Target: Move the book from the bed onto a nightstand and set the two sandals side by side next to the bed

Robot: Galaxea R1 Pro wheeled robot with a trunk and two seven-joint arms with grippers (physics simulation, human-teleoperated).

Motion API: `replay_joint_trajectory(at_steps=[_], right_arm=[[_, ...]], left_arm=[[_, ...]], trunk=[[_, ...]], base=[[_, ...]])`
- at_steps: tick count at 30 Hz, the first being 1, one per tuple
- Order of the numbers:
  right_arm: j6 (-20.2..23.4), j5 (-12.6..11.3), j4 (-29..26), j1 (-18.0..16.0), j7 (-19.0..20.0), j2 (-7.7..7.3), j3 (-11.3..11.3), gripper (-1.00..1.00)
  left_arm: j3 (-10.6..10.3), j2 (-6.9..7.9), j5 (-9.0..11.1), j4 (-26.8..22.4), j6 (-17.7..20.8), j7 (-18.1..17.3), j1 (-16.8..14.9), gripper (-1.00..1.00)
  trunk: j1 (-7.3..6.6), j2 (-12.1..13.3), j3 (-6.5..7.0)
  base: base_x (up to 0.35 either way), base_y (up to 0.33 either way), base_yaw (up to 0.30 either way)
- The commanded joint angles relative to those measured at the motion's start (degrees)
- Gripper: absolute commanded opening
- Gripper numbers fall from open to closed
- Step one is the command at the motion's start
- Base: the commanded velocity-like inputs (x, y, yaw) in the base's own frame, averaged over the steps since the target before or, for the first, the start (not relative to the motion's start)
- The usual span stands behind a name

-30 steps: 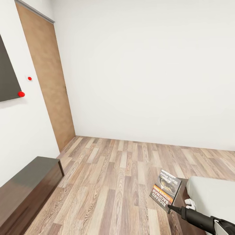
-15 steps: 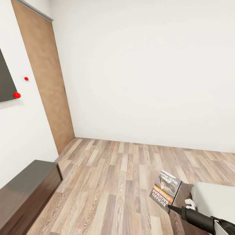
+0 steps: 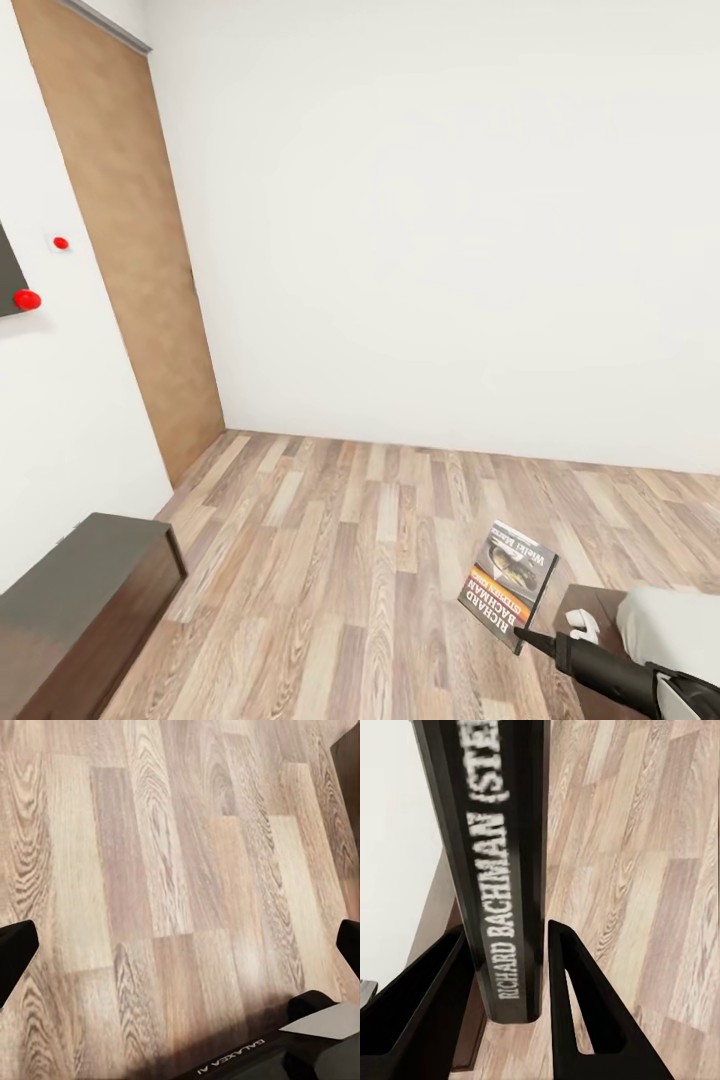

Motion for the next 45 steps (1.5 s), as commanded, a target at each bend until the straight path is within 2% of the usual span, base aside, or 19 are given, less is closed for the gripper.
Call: replay_joint_trajectory(at_steps=[1,13,20,28,45], right_arm=[[0.5,-0.6,0.0,-0.1,0.1,-0.02,0.4,-1.00],[0.5,-0.6,0.0,-0.1,0.1,-0.04,0.4,-1.00],[0.3,-0.7,0.2,-0.1,0.1,0.01,0.4,-1.00],[-1.8,-0.8,2.6,-0.1,0.1,-0.04,0.3,-1.00],[-1.8,-1.0,2.6,-0.1,-0.1,-0.05,0.3,-1.00]], left_arm=[[-0.5,0.04,0.5,0.0,-0.2,-0.1,0.0,1.00],[-0.5,-0.02,0.5,0.0,-0.2,-0.1,0.0,1.00],[-0.5,-0.03,0.5,0.0,-0.1,-0.1,0.0,1.00],[-0.5,-0.04,0.5,0.0,-0.1,-0.1,0.0,1.00],[-0.5,-0.05,0.5,0.0,-0.1,-0.1,0.0,1.00]], trunk=[[0.02,0.0,-0.07],[0.02,0.0,-0.07],[0.02,0.0,-0.07],[0.02,0.0,-0.07],[0.02,0.0,-0.07]], base=[[0.098,0.058,-0.234],[0.010,0.006,-0.265],[0.000,0.000,-0.033],[0.004,0.000,-0.001],[0.300,0.000,0.000]])
